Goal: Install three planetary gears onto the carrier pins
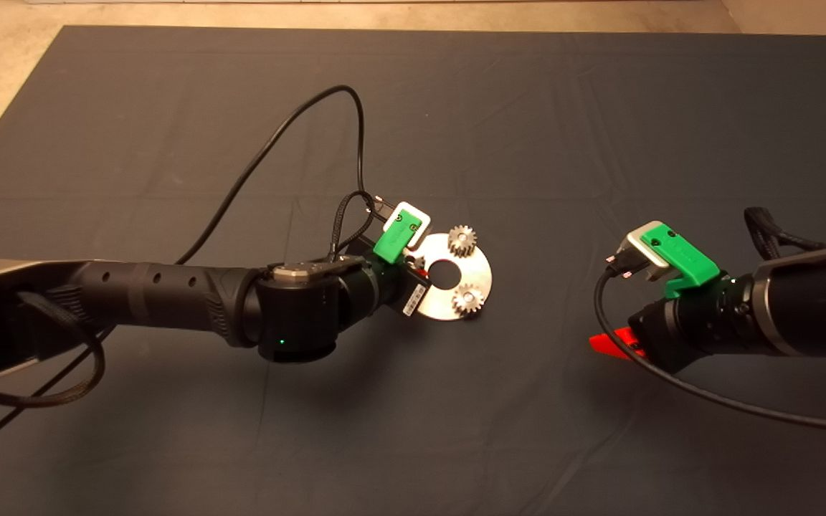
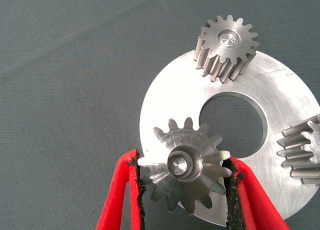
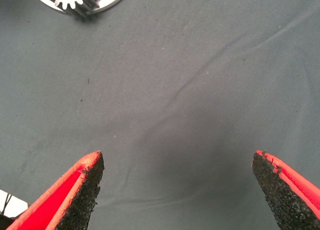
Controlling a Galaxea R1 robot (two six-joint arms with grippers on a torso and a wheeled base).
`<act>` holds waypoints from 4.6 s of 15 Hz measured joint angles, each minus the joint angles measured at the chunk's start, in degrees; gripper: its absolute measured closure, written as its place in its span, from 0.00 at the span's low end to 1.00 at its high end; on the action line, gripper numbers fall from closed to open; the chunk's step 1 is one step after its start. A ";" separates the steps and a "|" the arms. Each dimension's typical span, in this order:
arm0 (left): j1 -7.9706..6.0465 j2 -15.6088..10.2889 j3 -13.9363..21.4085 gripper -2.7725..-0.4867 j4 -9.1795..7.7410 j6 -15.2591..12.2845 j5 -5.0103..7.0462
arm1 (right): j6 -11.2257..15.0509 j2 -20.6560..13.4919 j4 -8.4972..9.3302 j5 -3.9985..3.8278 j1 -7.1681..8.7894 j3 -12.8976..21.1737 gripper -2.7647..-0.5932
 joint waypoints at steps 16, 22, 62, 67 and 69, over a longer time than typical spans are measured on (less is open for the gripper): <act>1.58 0.01 -1.12 0.89 1.15 0.16 -0.65 | -0.05 -0.33 0.00 0.00 0.00 0.00 0.26; 1.58 0.10 -1.12 0.80 1.15 0.20 -0.59 | -0.05 -0.33 0.00 0.00 0.00 0.00 0.26; 6.34 -7.16 29.57 0.63 -31.40 -26.66 14.85 | 10.78 12.41 -1.74 -0.15 -24.68 -0.06 0.26; 6.35 -7.05 29.61 0.63 -31.40 -26.99 14.85 | 10.70 12.11 -1.83 -0.20 -24.80 -0.06 0.26; 6.35 -7.05 29.72 0.63 -31.43 -27.01 14.83 | 10.48 12.04 -1.83 -0.15 -24.77 -0.06 0.26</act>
